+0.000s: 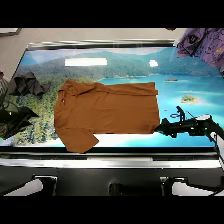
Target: Fold the clothes and pants, and hang the long-sleeved shirts on hangers.
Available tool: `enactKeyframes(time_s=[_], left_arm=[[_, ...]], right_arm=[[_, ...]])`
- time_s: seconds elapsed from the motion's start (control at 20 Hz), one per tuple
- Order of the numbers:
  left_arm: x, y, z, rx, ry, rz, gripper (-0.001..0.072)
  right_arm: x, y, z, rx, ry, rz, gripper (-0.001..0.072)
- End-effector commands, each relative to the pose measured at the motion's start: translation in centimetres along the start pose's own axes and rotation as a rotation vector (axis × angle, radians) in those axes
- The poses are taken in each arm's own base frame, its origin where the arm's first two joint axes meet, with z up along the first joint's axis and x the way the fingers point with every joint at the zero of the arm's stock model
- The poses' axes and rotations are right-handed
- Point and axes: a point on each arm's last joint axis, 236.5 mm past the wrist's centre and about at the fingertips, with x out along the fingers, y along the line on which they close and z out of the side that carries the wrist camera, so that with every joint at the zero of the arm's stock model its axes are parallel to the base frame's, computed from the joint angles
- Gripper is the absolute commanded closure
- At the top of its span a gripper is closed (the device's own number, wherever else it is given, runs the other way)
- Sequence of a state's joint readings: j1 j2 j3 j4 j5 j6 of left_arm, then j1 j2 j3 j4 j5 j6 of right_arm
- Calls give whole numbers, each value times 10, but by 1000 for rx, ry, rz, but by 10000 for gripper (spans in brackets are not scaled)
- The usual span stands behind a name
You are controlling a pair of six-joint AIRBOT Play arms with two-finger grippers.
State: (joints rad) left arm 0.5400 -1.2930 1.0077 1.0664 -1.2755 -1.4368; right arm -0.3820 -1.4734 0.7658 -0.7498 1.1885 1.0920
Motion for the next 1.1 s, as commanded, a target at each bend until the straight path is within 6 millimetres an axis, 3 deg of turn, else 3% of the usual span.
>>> enactKeyframes(time_s=[0.0, 0.2, 0.85, 0.9, 0.95, 1.0, 1.05], left_arm=[[26, 0, -27, -22, 24, -195, 94], [58, 5, -52, -11, 41, -215, 95], [107, -21, -69, 73, 117, -231, 117], [109, -24, -70, 83, 119, -229, 268], [109, -26, -70, 93, 121, -230, 595], [108, -30, -68, 102, 116, -235, 686], [106, -35, -63, 111, 106, -242, 687]], right_arm=[[-4, 7, 1, -16, -16, 3, 685], [-12, 14, 2, -19, -36, 4, 685], [-13, 20, -6, 15, -7, 23, 685], [-13, 20, -6, 15, -6, 24, 686], [-13, 20, -6, 16, -6, 26, 686], [-13, 23, -6, 17, -4, 35, 687], [-13, 27, -6, 15, -6, 51, 687]])
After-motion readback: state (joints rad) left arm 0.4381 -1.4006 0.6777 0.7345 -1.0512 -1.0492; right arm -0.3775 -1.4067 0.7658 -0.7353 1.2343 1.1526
